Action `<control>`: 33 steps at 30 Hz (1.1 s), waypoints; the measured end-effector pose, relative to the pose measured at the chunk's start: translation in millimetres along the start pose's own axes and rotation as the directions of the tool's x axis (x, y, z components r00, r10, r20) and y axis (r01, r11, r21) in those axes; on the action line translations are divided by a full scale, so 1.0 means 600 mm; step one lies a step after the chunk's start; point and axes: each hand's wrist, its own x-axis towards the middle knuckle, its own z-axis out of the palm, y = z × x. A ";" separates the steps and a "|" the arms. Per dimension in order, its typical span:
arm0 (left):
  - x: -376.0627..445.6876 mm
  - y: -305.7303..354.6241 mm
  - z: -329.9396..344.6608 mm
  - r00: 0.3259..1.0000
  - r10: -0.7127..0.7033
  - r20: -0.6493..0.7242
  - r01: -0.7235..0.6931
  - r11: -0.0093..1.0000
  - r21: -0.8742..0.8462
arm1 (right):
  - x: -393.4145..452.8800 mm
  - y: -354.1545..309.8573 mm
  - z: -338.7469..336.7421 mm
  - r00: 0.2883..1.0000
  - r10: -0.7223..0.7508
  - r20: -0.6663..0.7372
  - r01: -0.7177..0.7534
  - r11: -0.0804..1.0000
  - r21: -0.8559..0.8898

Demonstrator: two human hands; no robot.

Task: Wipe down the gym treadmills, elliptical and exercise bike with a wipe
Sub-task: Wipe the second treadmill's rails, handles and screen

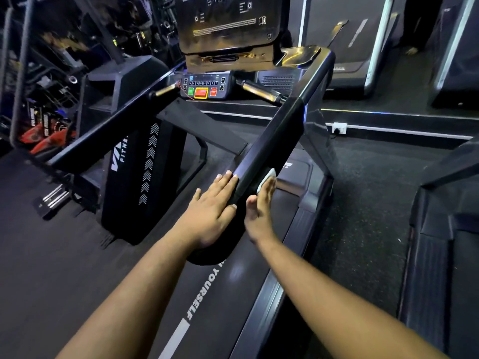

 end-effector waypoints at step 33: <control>0.004 -0.001 0.001 0.999 0.036 0.018 -0.037 0.999 0.031 | -0.055 -0.070 -0.008 0.977 -0.102 0.190 0.106 0.994 -0.016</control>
